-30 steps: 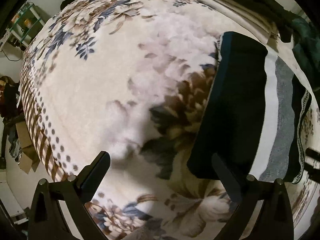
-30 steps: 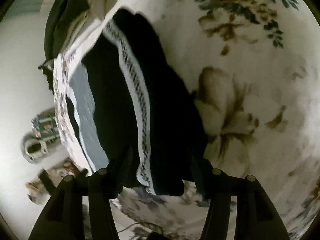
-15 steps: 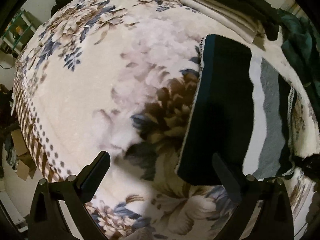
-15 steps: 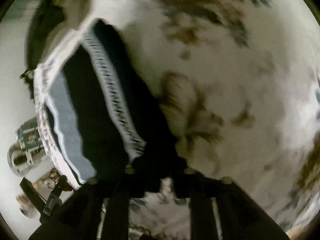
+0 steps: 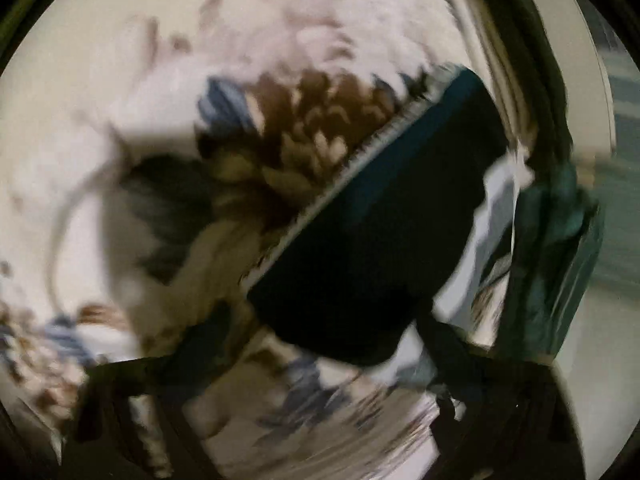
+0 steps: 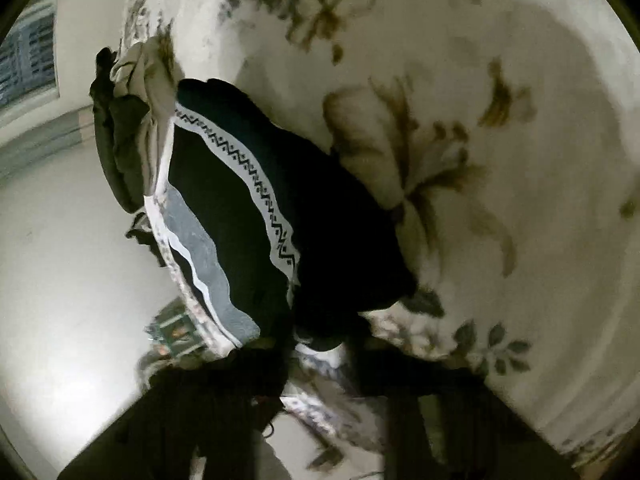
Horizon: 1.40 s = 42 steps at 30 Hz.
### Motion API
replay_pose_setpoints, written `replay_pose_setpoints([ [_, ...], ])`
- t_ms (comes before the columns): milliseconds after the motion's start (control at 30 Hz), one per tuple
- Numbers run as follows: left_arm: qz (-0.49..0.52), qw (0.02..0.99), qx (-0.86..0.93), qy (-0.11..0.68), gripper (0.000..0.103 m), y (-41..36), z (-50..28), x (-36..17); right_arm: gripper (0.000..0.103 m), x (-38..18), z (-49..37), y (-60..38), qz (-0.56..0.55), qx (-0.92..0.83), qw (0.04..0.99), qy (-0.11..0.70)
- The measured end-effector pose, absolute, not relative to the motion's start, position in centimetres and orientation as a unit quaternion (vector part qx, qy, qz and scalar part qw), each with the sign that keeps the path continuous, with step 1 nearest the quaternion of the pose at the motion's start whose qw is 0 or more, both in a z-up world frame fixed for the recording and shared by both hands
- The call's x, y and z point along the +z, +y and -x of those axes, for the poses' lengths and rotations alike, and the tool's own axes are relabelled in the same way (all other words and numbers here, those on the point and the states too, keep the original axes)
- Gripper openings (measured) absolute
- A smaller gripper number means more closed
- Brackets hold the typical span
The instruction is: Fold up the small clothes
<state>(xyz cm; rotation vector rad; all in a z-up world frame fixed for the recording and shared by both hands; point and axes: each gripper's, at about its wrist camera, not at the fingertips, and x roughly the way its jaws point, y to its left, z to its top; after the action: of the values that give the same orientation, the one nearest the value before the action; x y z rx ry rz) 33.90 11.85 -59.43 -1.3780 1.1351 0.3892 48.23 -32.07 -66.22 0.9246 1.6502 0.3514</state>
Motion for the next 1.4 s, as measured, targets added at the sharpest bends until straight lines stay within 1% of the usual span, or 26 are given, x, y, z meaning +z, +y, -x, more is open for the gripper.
replay_pose_setpoints([
  [33,0.601,0.611,0.171,0.486,0.029,11.8,-34.0,-59.6,0.008,-65.6,-48.4,-32.0,-0.389,0.149,0.581,0.7],
  [67,0.596,0.614,0.178,0.485,0.022,11.8,-34.0,-59.3,0.006,-65.0,-48.3,-32.0,-0.38,0.15,0.587,0.699],
  [100,0.59,0.622,0.183,0.482,0.02,11.7,-33.9,-58.5,0.005,-64.1,-48.3,-32.0,-0.361,0.149,0.597,0.7],
  [200,0.551,0.657,0.177,0.483,0.017,11.1,-33.8,-55.6,0.005,-62.3,-49.3,-32.5,-0.314,0.142,0.626,0.7],
  [300,0.52,0.664,0.168,0.51,0.017,10.7,-33.9,-56.3,0.005,-63.3,-49.6,-33.0,-0.284,0.134,0.622,0.717],
  [367,0.507,0.661,0.161,0.529,0.023,10.8,-34.3,-57.4,0.005,-65.2,-49.7,-32.0,-0.238,0.135,0.607,0.746],
  [433,0.509,0.659,0.149,0.533,0.028,11.2,-34.2,-57.6,0.012,-66.4,-49.8,-31.5,-0.211,0.126,0.605,0.758],
  [467,0.518,0.654,0.142,0.533,0.028,11.4,-33.9,-57.5,0.023,-66.7,-50.0,-31.3,-0.211,0.135,0.598,0.761],
  [500,0.524,0.653,0.138,0.529,0.028,11.6,-33.5,-57.3,0.039,-66.9,-50.3,-31.3,-0.213,0.141,0.591,0.765],
  [533,0.529,0.655,0.132,0.523,0.031,11.9,-33.1,-56.9,0.051,-66.7,-50.6,-31.6,-0.215,0.145,0.593,0.762],
  [567,0.53,0.661,0.125,0.516,0.049,12.3,-32.7,-56.2,0.065,-66.3,-51.1,-31.9,-0.224,0.159,0.6,0.752],
  [600,0.524,0.67,0.122,0.512,0.063,12.5,-32.6,-55.7,0.079,-66.1,-51.4,-32.3,-0.233,0.174,0.603,0.743],
  [633,0.509,0.687,0.122,0.504,0.08,13.0,-32.6,-55.2,0.087,-66.2,-52.1,-32.6,-0.246,0.192,0.601,0.736],
  [667,0.496,0.703,0.122,0.494,0.08,13.4,-32.6,-54.9,0.091,-66.7,-52.8,-32.7,-0.261,0.213,0.592,0.733],
  [767,0.472,0.725,0.104,0.491,0.08,14.9,-34.4,-56.5,0.091,-69.4,-55.3,-31.9,-0.294,0.271,0.561,0.725],
  [900,0.506,0.715,0.029,0.482,0.08,16.3,-38.4,-60.3,0.092,-72.9,-58.9,-28.7,-0.306,0.329,0.523,0.724],
  [1067,0.483,0.725,-0.04,0.49,0.08,15.3,-44.0,-62.3,0.092,-73.7,-60.7,-23.3,-0.27,0.399,0.492,0.725],
  [1133,0.477,0.731,-0.056,0.485,0.08,15.0,-45.1,-62.4,0.092,-73.8,-60.9,-21.9,-0.281,0.41,0.479,0.724],
  [1200,0.471,0.735,-0.061,0.484,0.08,14.8,-45.6,-62.2,0.088,-73.9,-60.9,-21.1,-0.302,0.414,0.472,0.718],
  [1233,0.466,0.736,-0.061,0.486,0.079,14.6,-45.9,-62.0,0.082,-74.1,-60.9,-20.5,-0.31,0.412,0.471,0.716],
  [1267,0.465,0.738,-0.061,0.485,0.064,14.4,-46.0,-61.7,0.058,-74.2,-60.8,-20.3,-0.31,0.408,0.473,0.717],
  [1300,0.467,0.739,-0.061,0.482,0.049,14.3,-46.1,-61.4,0.041,-74.2,-60.8,-20.2,-0.312,0.402,0.477,0.716],
  [1333,0.468,0.737,-0.059,0.484,0.035,14.4,-46.2,-61.1,0.04,-74.1,-60.6,-20.4,-0.329,0.396,0.483,0.709],
  [1367,0.465,0.738,-0.056,0.486,0.029,14.6,-46.3,-60.6,0.037,-73.7,-60.5,-20.5,-0.335,0.39,0.49,0.703],
  [1400,0.455,0.741,-0.053,0.491,0.027,14.6,-46.6,-60.1,0.036,-73.2,-60.4,-20.6,-0.334,0.388,0.498,0.7],
])
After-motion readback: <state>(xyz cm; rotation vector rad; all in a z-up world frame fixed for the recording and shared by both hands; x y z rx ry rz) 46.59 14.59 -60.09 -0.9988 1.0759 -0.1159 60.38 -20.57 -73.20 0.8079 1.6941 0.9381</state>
